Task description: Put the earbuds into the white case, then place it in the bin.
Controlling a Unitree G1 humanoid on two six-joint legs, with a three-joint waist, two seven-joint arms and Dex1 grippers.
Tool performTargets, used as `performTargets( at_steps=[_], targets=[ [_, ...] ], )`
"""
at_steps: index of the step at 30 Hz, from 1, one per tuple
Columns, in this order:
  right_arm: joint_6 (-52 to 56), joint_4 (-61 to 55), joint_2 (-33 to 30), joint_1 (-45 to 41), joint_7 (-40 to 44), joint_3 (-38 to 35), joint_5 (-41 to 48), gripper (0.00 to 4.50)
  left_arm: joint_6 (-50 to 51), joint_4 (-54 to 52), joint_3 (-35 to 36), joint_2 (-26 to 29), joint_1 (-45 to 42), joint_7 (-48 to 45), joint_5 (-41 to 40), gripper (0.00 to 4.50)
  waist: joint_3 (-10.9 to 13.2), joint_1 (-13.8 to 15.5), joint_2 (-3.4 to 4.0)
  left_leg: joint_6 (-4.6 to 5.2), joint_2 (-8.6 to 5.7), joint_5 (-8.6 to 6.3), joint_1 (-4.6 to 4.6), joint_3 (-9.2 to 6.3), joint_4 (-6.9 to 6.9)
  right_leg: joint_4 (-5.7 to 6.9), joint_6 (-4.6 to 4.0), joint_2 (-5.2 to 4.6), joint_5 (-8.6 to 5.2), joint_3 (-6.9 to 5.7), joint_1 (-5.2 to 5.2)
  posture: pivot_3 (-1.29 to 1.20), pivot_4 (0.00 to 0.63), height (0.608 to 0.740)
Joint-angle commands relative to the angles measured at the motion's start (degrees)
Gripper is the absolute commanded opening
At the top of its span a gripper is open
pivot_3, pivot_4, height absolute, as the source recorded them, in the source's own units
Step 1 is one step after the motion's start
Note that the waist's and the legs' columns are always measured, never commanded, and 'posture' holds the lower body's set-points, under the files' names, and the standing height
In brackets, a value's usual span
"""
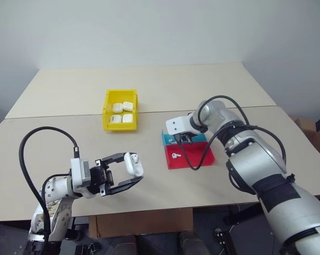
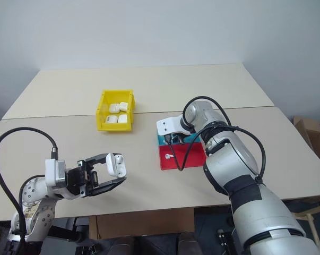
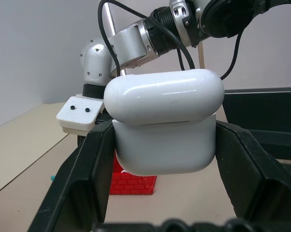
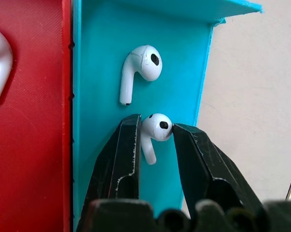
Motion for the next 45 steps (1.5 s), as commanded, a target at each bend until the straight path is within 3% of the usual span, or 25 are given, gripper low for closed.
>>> performTargets(
  at_steps=[1,11,28,30,45],
  targets=[
    [0.7,-0.3,-0.7,-0.1,-0.1,-1.5,0.7,1.42,-0.9,-1.0,0.0,0.3,-1.0,0.0,-0.7,2.84,0.0,0.0,0.0,0.0,0.0,0.0,0.0,0.0,0.0,0.0,0.0,0.0,0.0,0.0,0.0,0.0,0.15,0.74],
    [1.3,-1.8,-3.3,-1.3,3.5,-7.1,5.1,1.42,-0.9,3.0,-0.4,0.1,-5.4,-1.7,-0.9,2.84,0.0,0.0,0.0,0.0,0.0,0.0,-0.1,0.0,0.0,-0.05,0.0,0.0,0.0,0.0,-0.07,0.0,0.15,0.74],
    [-3.3,-2.1,-3.1,-0.4,4.6,-5.0,2.7,1.42,-0.8,3.2,-0.3,0.1,-5.2,-2.8,-0.9,2.84,0.0,0.0,0.0,0.0,0.0,0.0,-0.09,-0.01,-0.01,-0.03,0.0,0.02,0.0,0.01,-0.07,0.0,0.15,0.74],
    [-3.9,-2.0,-3.0,-0.5,4.9,-4.8,2.5,1.79,-0.8,2.7,-0.2,0.1,-4.8,-2.4,-0.8,2.84,0.0,-0.1,0.0,0.0,0.0,0.0,-0.08,-0.01,-0.01,-0.03,0.0,0.02,0.0,0.01,-0.07,0.0,0.15,0.74],
    [-3.4,-1.5,-1.8,-1.3,1.3,-4.1,1.2,1.79,-0.9,1.3,-0.4,0.2,-3.5,-0.7,-0.6,2.84,0.0,0.0,0.0,0.0,0.0,0.0,-0.08,-0.01,-0.01,-0.02,0.0,0.02,0.0,0.02,-0.07,0.0,0.15,0.74]
  ],
)
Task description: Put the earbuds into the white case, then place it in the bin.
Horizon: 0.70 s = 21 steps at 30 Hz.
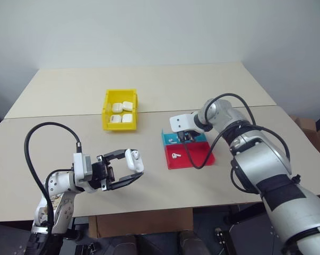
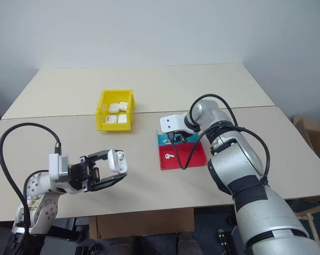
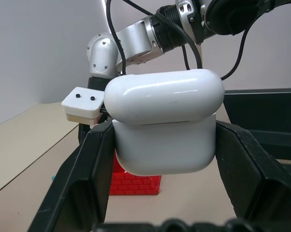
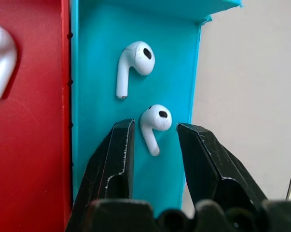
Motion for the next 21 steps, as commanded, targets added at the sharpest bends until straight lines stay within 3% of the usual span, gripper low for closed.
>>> performTargets(
  at_steps=[1,21],
  targets=[
    [-0.7,-1.0,0.3,-1.9,0.1,-0.2,0.1,1.79,-1.0,-2.6,0.4,0.2,0.2,0.4,-0.6,2.84,0.0,0.0,0.0,0.0,0.0,0.0,0.0,0.0,0.0,0.0,0.0,0.0,0.0,0.0,0.0,0.0,0.15,0.74],
    [0.4,0.1,0.8,-0.7,-1.0,0.5,-1.7,1.79,-0.9,-4.8,0.9,1.0,2.2,2.1,-0.4,2.84,0.0,0.0,0.0,0.0,0.0,0.0,0.01,0.0,0.0,0.0,0.0,0.0,0.0,0.0,0.0,0.0,0.15,0.74]
  ],
)
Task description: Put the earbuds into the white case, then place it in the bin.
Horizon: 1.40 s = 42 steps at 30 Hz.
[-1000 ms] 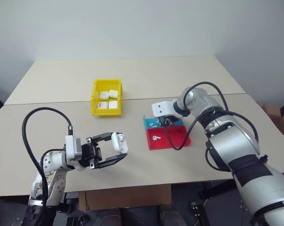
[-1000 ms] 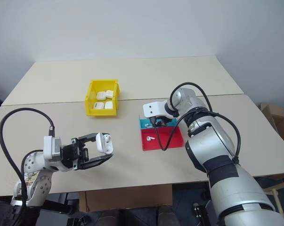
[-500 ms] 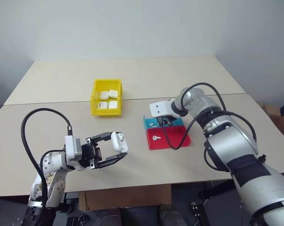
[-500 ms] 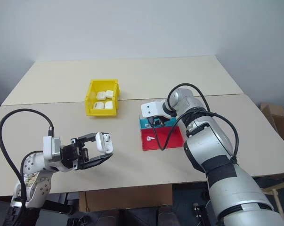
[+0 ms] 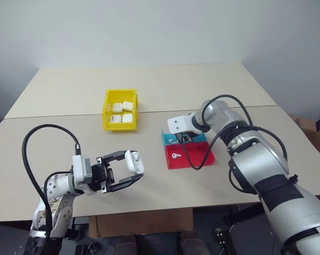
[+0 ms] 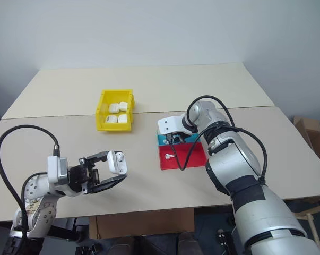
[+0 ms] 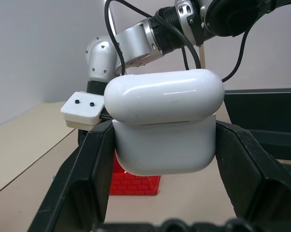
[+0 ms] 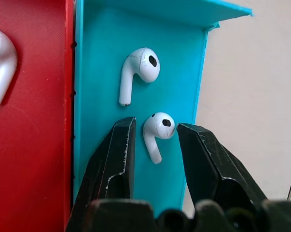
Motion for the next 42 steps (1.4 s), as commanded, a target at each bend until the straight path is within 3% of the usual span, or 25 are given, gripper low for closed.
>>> performTargets(
  at_steps=[1,10,15,33,42],
  targets=[
    [0.2,-0.4,-0.2,-0.6,-0.3,-0.1,-0.1,1.79,-0.9,-2.5,0.9,0.6,0.1,0.6,-0.4,2.84,0.0,0.0,0.0,0.0,0.0,0.0,0.0,0.0,0.0,0.0,0.0,0.0,0.0,0.0,0.0,0.0,0.15,0.74],
    [0.3,-0.4,0.0,-0.4,-0.8,-0.1,0.0,1.79,-1.1,-2.7,0.7,0.7,0.2,0.8,-0.3,2.84,0.0,0.0,0.0,0.0,0.0,0.0,0.0,0.0,0.0,0.0,0.0,0.0,0.0,0.0,0.0,0.0,0.15,0.74],
    [-0.1,-0.4,0.0,-0.4,-1.0,0.1,-0.2,0.66,-0.9,-2.9,0.6,0.7,0.3,1.1,-0.2,2.84,0.0,0.0,0.0,0.0,0.0,0.0,0.0,0.0,0.0,0.0,0.0,0.0,0.0,0.0,0.0,0.0,0.15,0.74],
    [0.7,-0.5,-0.2,-0.6,-2.2,0.3,0.3,0.66,-1.0,-2.7,0.7,0.8,0.3,1.1,-0.2,2.84,0.0,0.0,0.0,0.0,0.0,0.0,0.02,0.0,0.0,0.01,-0.01,0.0,0.0,0.0,0.01,0.0,0.15,0.74],
    [0.1,-2.9,-3.6,-2.7,0.0,-6.2,6.8,0.66,-0.4,-0.8,0.6,0.4,-2.7,1.7,-0.4,2.84,0.0,0.1,0.0,0.0,0.0,0.0,0.0,0.0,0.0,0.0,0.0,0.0,0.0,0.0,0.01,0.0,0.15,0.74]
  ],
)
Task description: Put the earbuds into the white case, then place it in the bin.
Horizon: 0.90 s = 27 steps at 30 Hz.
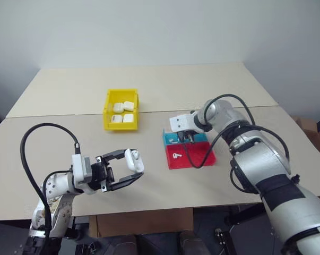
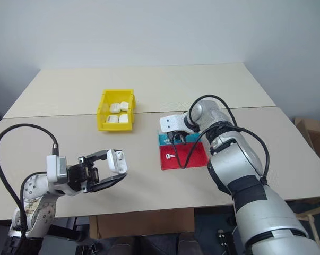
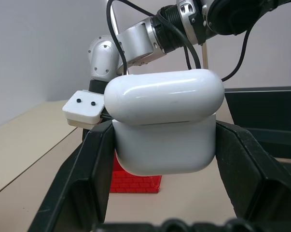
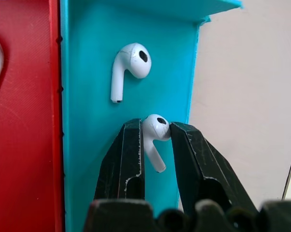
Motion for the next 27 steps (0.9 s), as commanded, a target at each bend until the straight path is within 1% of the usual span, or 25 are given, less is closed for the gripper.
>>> performTargets(
  at_steps=[1,4,6,7,9,10,12,13,14,16,18,19,20,22,24,27],
  targets=[
    [0.1,-3.3,-2.6,-2.6,0.3,-5.5,5.2,0.66,-0.3,0.3,0.6,0.0,-2.2,0.8,-0.5,2.84,0.0,0.0,0.0,0.0,0.0,0.0,-0.01,0.0,0.0,0.0,0.0,0.0,0.0,0.0,0.0,0.0,0.15,0.74],
    [3.2,-6.4,-4.3,-2.2,0.0,-13.3,12.9,0.66,-0.4,1.9,0.7,-0.4,-4.3,0.9,-0.9,2.84,0.0,0.0,0.0,0.0,0.0,0.0,-0.01,-0.01,0.0,-0.01,0.0,0.0,0.0,0.0,0.0,0.0,0.15,0.74],
    [5.1,-12.0,-6.1,0.2,0.7,-19.6,19.8,0.66,0.1,2.6,0.7,-0.9,-5.9,1.1,-1.6,2.84,0.0,0.1,0.0,0.0,0.0,0.0,-0.02,0.0,0.0,-0.02,0.0,0.0,0.0,0.0,0.0,0.0,0.15,0.74],
    [6.0,-17.7,-7.1,3.2,0.8,-22.8,23.6,0.66,0.6,2.9,0.7,-1.1,-6.8,1.3,-2.0,2.84,0.0,0.1,-0.01,0.0,0.0,0.0,-0.04,-0.01,0.0,-0.02,0.0,0.0,0.0,0.0,0.0,0.0,0.15,0.74],
    [8.7,-28.1,-7.9,8.5,0.7,-26.2,28.4,0.66,1.2,3.4,0.8,-1.3,-7.8,1.4,-2.4,2.84,0.0,0.3,-0.02,0.0,0.01,0.0,-0.04,-0.05,-0.01,-0.06,0.01,0.0,0.0,-0.04,0.06,0.0,0.15,0.74],
    [13.2,-38.4,-7.7,13.2,-0.6,-29.1,32.6,0.66,1.8,4.0,0.6,-1.6,-8.9,1.4,-2.8,2.84,0.0,0.4,-0.05,0.01,0.01,0.0,-0.04,-0.05,-0.02,-0.09,0.01,0.0,0.0,-0.04,0.08,0.0,0.15,0.74],
    [24.6,-58.5,-6.6,21.8,-4.9,-34.2,41.0,0.66,2.8,5.4,0.0,-2.3,-11.1,1.1,-3.4,2.84,0.0,0.8,-0.06,0.01,0.03,-0.01,-0.1,-0.09,-0.03,-0.11,0.02,0.0,0.0,-0.08,0.1,0.0,0.15,0.74],
    [28.5,-64.9,-6.1,24.3,-6.8,-35.6,43.6,0.66,3.1,6.0,-0.1,-2.6,-11.9,0.8,-3.6,2.84,0.0,0.9,-0.06,0.01,0.02,-0.01,-0.13,-0.06,0.0,-0.06,0.03,-0.01,0.0,-0.06,0.02,0.0,0.15,0.74],
    [31.7,-71.7,-4.5,27.1,-10.6,-37.5,46.8,0.66,3.3,7.1,-0.5,-3.1,-13.4,0.3,-3.7,2.84,0.0,1.0,-0.05,0.01,0.02,0.0,-0.16,-0.07,0.0,-0.03,0.03,-0.01,0.01,-0.06,-0.01,0.0,0.15,0.74],
    [35.9,-81.3,-2.0,30.8,-17.0,-40.7,51.9,0.66,3.6,8.9,-1.2,-3.9,-16.0,-0.3,-3.6,2.84,0.0,0.8,-0.03,0.0,0.01,0.0,-0.15,-0.05,0.03,0.05,0.03,-0.01,0.01,-0.03,-0.06,0.0,0.15,0.74],
    [41.9,-89.9,0.9,33.3,-24.0,-44.4,59.5,0.66,3.4,11.4,-2.1,-5.7,-19.4,-0.9,-3.2,2.84,0.0,0.9,-0.03,0.01,0.02,0.0,-0.1,-0.09,0.04,0.09,0.01,0.02,0.02,-0.04,-0.02,0.0,0.15,0.74],
    [44.5,-94.0,2.3,34.9,-26.3,-46.1,65.2,0.66,3.4,12.5,-2.6,-6.7,-21.0,-0.7,-2.9,2.84,0.0,1.0,-0.04,0.01,0.02,0.01,-0.06,-0.11,0.06,0.1,0.0,0.05,0.03,-0.06,0.01,0.0,0.15,0.74],
    [45.9,-98.1,3.6,37.1,-27.9,-47.0,70.0,0.66,3.9,13.0,-2.9,-7.7,-22.4,-0.2,-2.9,2.84,0.0,1.1,-0.05,0.02,0.03,0.02,-0.03,-0.13,0.06,0.08,-0.01,0.07,0.04,-0.06,0.06,0.0,0.15,0.74],
    [47.0,-104.5,5.4,41.4,-29.4,-47.1,77.0,0.66,5.3,13.1,-3.4,-9.0,-24.0,0.7,-3.3,2.84,-0.1,1.3,-0.1,0.03,0.03,0.03,0.02,-0.16,0.08,0.05,-0.01,0.09,0.03,-0.07,0.17,0.0,0.15,0.74],
    [47.1,-109.9,6.7,46.2,-30.0,-45.0,81.0,0.66,6.7,12.4,-3.7,-9.7,-24.6,0.9,-4.0,2.84,-0.1,1.1,-0.11,0.03,0.03,0.02,0.0,-0.16,0.07,0.0,0.0,0.09,0.03,-0.06,0.18,0.0,0.15,0.74],
    [46.2,-115.8,7.9,53.2,-27.8,-40.7,85.6,0.66,8.8,10.8,-3.9,-9.7,-24.7,-0.2,-5.3,2.84,-0.1,0.7,-0.1,0.03,0.02,0.03,-0.03,-0.12,0.08,0.02,0.02,0.09,0.04,0.02,0.09,0.0,0.15,0.74]
  ],
)
